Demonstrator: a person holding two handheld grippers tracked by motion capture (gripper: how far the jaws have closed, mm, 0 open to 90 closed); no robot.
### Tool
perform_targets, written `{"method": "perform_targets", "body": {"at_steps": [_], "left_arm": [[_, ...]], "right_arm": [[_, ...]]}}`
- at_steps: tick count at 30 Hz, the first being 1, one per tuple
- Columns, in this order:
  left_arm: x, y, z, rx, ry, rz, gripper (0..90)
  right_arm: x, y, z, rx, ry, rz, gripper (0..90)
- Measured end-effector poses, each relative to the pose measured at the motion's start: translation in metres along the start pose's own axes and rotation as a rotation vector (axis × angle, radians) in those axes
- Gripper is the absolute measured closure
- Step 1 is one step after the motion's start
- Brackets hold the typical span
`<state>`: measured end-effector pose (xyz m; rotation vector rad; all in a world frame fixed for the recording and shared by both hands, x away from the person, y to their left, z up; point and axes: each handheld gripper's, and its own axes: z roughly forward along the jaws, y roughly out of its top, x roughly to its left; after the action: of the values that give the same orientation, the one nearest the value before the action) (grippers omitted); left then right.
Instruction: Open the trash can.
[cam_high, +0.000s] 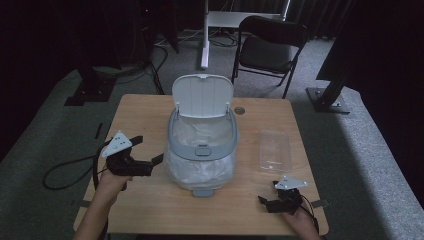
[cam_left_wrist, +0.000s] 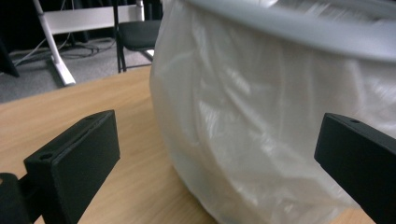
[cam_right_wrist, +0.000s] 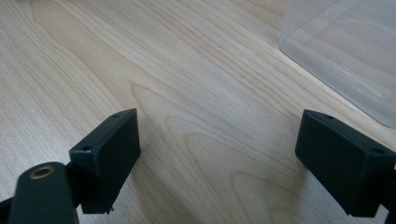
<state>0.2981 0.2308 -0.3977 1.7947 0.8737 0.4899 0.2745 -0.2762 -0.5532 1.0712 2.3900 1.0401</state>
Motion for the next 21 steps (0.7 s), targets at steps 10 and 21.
{"method": "perform_targets", "body": {"at_steps": [10,21], "left_arm": [[0.015,-0.031,0.007,0.040,0.051,-0.047,1.0],[0.029,-0.062,0.016,0.081,0.092,-0.089,1.0]], "right_arm": [[0.000,0.000,0.000,0.000,0.000,0.000,13.2],[0.000,0.000,0.000,0.000,-0.001,0.000,13.2]]}}
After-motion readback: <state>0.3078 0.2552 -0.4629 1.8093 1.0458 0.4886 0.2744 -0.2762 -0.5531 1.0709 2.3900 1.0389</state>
